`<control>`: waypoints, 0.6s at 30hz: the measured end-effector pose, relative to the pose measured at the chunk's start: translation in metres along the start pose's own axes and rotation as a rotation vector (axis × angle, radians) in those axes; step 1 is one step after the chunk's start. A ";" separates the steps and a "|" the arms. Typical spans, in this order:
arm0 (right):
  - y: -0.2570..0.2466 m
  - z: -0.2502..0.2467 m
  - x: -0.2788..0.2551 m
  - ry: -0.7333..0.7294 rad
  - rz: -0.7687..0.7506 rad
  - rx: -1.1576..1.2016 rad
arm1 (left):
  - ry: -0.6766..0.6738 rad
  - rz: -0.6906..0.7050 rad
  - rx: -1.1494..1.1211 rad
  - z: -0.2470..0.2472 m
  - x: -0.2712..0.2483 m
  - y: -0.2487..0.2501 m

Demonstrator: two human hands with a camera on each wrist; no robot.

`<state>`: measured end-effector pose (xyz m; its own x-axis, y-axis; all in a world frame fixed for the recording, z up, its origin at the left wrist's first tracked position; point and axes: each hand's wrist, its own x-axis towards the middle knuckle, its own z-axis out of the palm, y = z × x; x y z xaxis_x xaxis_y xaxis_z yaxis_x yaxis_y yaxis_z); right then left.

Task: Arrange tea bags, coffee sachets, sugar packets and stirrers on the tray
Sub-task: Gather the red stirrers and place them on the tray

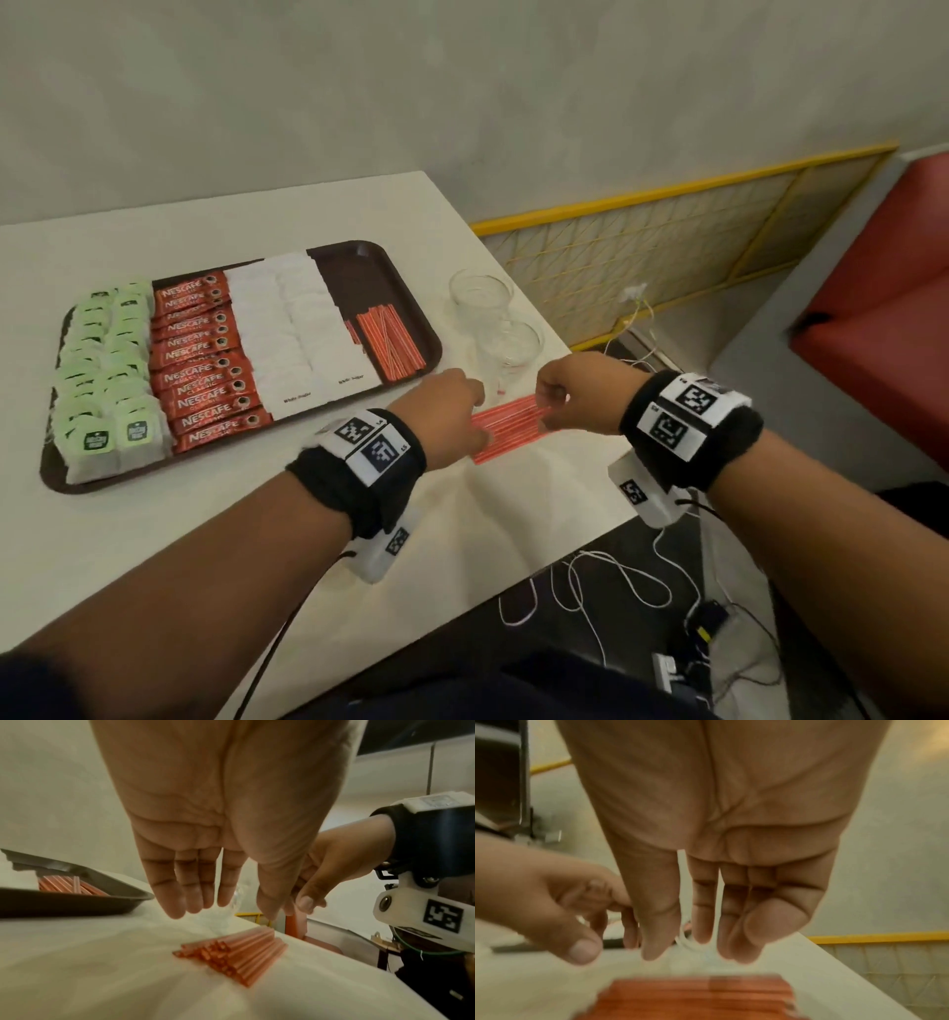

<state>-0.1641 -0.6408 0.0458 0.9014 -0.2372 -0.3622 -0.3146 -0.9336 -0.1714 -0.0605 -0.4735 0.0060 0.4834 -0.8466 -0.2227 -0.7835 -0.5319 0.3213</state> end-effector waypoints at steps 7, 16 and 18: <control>0.017 0.040 0.025 0.086 -0.060 -0.149 | -0.019 -0.077 0.149 0.028 0.020 0.026; 0.018 0.053 0.036 0.061 -0.140 -0.203 | 0.009 -0.139 0.235 0.043 0.031 0.040; 0.017 0.052 0.037 0.053 -0.142 -0.209 | 0.019 -0.139 0.265 0.044 0.032 0.043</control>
<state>-0.1518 -0.6514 -0.0182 0.9482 -0.1086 -0.2984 -0.1207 -0.9924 -0.0222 -0.0959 -0.5223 -0.0276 0.5981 -0.7678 -0.2297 -0.7829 -0.6210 0.0372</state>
